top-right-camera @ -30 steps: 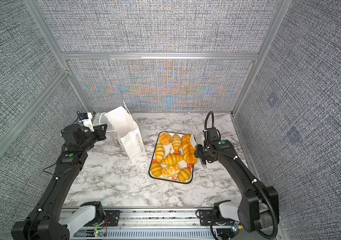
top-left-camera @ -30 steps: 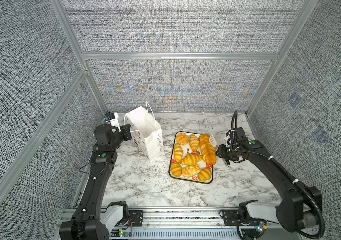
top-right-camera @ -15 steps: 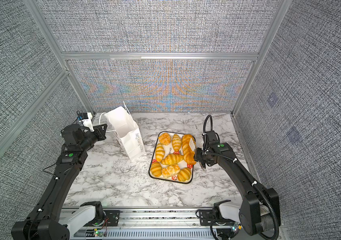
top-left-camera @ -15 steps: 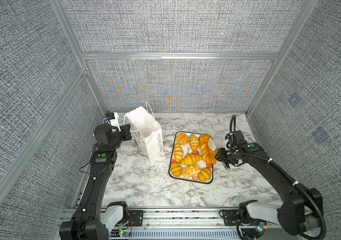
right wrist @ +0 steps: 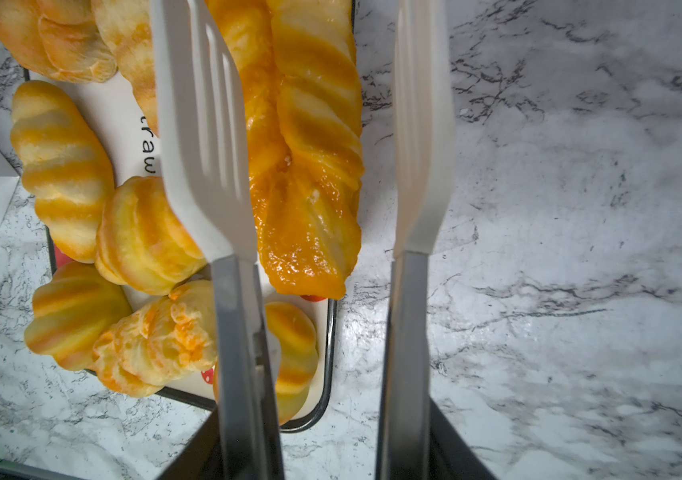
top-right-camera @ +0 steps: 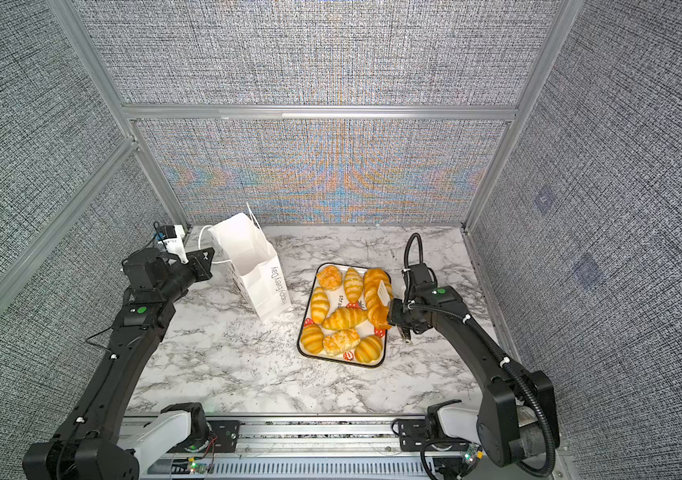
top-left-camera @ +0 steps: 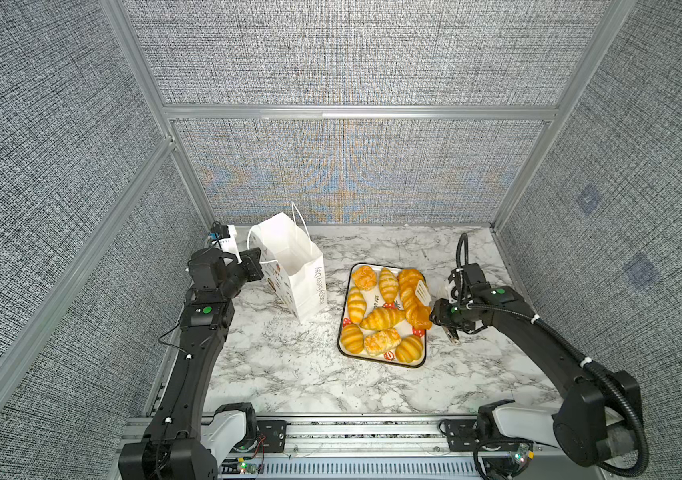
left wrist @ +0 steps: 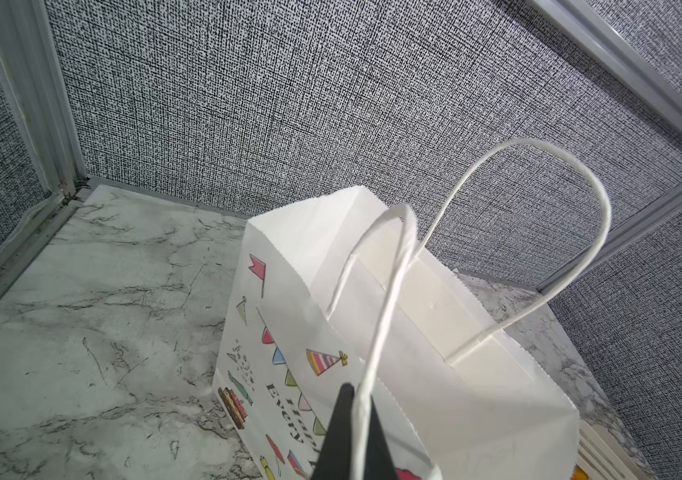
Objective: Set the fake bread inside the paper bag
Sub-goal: 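Move the held tongs over the tray toward the twisted bread, then lower the tongs around the long twisted bread and close them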
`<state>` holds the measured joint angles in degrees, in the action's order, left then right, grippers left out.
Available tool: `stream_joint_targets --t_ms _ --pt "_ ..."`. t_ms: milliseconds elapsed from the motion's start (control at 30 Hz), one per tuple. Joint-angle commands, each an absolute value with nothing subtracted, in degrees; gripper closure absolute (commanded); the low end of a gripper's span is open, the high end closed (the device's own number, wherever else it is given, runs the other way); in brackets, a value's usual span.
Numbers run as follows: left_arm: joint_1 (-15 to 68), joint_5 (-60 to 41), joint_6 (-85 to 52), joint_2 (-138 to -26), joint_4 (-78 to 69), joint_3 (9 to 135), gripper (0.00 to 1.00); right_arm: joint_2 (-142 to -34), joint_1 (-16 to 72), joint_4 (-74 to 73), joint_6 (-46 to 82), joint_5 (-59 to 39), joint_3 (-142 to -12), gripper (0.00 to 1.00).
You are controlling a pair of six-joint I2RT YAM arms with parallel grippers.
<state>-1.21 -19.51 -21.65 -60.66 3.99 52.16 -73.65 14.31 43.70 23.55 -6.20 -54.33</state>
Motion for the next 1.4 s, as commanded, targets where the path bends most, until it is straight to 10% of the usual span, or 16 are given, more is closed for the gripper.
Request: stream_joint_targets --t_ms 0,1367 --pt "-1.25 -19.81 -21.62 -60.68 2.50 52.12 1.00 -74.32 14.41 42.07 24.00 -5.75 -54.23 0.47" --pt "-1.31 -20.48 -22.12 -61.69 2.11 51.81 1.00 -81.02 12.55 39.44 22.51 -8.09 -56.63 0.57"
